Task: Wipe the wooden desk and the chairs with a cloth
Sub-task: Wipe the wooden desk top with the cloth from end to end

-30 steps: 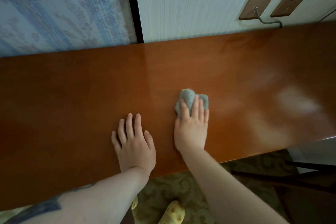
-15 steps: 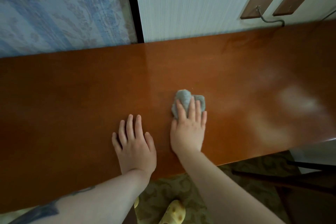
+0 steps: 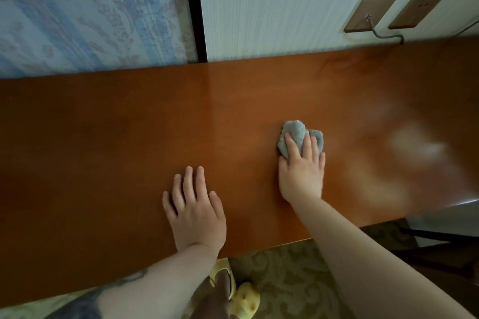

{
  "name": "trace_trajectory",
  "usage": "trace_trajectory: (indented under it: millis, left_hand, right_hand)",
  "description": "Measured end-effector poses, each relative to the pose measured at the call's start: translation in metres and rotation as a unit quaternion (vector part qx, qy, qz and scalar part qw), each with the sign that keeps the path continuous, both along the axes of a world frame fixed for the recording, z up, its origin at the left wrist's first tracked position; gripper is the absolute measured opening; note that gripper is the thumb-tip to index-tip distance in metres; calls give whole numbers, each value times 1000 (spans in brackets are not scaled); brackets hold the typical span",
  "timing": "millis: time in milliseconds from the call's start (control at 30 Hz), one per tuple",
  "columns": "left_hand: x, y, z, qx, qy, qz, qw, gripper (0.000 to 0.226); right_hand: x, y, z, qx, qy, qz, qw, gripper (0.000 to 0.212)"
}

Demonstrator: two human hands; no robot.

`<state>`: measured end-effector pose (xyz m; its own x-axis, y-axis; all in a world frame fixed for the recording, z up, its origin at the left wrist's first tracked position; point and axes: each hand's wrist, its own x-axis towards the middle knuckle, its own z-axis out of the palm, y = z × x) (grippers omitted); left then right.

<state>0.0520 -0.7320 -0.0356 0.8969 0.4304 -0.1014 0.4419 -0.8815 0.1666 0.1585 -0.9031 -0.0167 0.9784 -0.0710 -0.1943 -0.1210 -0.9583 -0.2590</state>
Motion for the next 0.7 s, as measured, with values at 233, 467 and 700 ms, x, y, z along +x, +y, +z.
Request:
trace_trajectory:
  millis: [233, 467, 700]
  left_hand:
    - [17, 34, -5, 31, -22, -110, 993, 54]
    - [69, 49, -2, 24, -36, -187, 981, 45]
    - [77, 50, -1, 6, -18, -182, 983, 55]
  right_hand:
    - [-76, 19, -5, 16, -9, 320, 947, 51]
    - [-1, 4, -10, -8, -49, 134, 990, 51]
    - [-29, 58, -9, 13, -39, 227, 973, 50]
